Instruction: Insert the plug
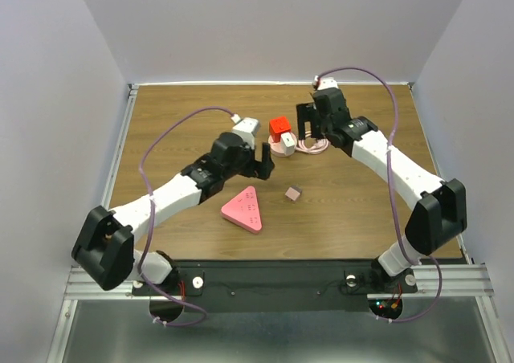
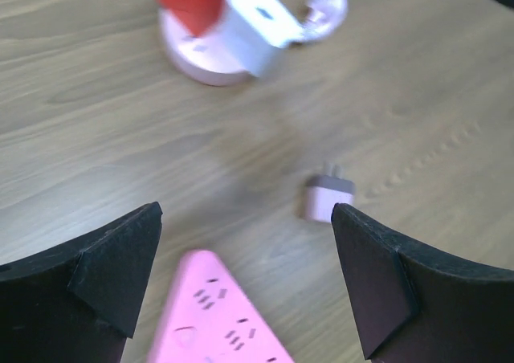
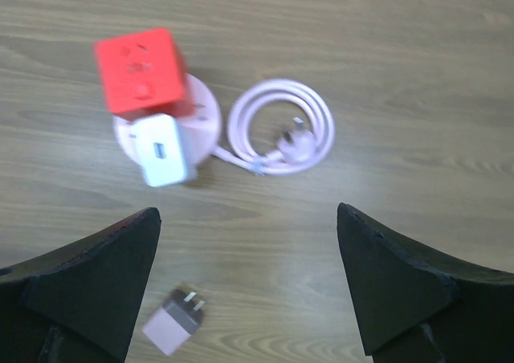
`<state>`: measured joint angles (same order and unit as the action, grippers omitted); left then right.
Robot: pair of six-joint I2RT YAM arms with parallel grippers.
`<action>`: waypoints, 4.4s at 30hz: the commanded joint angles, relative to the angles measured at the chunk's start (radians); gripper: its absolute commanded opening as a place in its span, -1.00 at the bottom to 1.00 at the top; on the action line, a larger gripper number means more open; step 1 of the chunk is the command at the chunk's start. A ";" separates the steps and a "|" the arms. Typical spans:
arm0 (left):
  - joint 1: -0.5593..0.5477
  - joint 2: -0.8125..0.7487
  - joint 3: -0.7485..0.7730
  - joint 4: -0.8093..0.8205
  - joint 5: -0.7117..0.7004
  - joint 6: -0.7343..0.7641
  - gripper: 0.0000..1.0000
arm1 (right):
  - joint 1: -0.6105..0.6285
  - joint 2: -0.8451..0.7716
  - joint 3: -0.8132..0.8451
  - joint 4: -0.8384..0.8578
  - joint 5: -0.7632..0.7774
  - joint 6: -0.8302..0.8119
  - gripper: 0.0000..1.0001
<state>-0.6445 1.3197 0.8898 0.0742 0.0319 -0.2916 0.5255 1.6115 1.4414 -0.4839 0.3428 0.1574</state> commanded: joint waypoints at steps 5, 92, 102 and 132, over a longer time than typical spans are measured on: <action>-0.211 0.194 0.095 0.033 0.005 0.123 0.97 | -0.091 -0.110 -0.157 0.010 0.059 0.146 0.91; -0.021 0.211 0.140 0.518 0.151 -0.846 -1.00 | 0.136 -0.496 -0.503 0.669 -0.114 0.185 0.68; -0.021 0.168 0.064 0.618 0.111 -0.965 -1.00 | 0.223 -0.456 -0.516 0.674 -0.039 0.168 0.67; -0.017 0.161 0.028 0.696 0.137 -1.043 -1.00 | 0.232 -0.395 -0.503 0.657 0.027 0.108 0.67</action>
<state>-0.6598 1.5364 0.9241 0.6853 0.1528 -1.3182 0.7479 1.2198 0.8890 0.1047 0.3317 0.3038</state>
